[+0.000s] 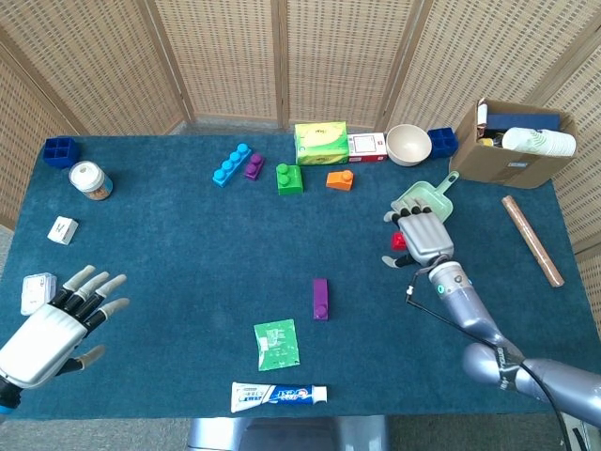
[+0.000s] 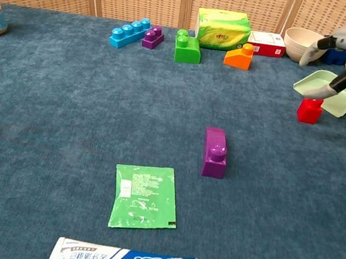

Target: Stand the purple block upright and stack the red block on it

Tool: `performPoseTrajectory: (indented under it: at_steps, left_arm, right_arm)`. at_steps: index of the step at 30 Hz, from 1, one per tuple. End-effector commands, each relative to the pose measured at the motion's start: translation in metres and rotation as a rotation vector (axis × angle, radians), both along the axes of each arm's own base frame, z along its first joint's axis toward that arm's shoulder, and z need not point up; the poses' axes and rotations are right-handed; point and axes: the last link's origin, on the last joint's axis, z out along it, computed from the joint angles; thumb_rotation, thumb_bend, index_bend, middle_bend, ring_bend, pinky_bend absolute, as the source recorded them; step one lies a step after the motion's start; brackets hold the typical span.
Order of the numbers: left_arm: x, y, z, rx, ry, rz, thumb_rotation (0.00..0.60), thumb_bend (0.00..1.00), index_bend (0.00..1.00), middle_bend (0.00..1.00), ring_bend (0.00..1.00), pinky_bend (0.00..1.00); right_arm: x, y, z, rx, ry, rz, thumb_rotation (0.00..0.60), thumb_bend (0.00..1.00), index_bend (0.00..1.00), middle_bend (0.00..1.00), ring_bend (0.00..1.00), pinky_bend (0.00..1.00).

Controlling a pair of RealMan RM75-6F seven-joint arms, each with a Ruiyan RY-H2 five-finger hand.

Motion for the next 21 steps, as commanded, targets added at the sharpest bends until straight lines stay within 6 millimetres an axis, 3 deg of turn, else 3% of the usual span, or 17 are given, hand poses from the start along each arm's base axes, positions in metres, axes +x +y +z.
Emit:
performPoseTrajectory:
  at_steps: [1,21]
  left_arm:
    - [0.0,0.0,-0.001,-0.002,0.0,0.0,0.6,0.29,0.22,0.01,0.0,0.0]
    - [0.004,0.002,-0.006,-0.012,-0.009,-0.021,0.6,0.29,0.23,0.01,0.0,0.0]
  right_arm:
    - [-0.001,-0.006,-0.008,0.013,0.025,-0.016,0.392,0.22,0.22,0.13,0.01,0.11]
    - [-0.018,-0.027,-0.026,0.008,0.164,-0.059,0.395,0.22,0.25,0.13,0.01,0.11]
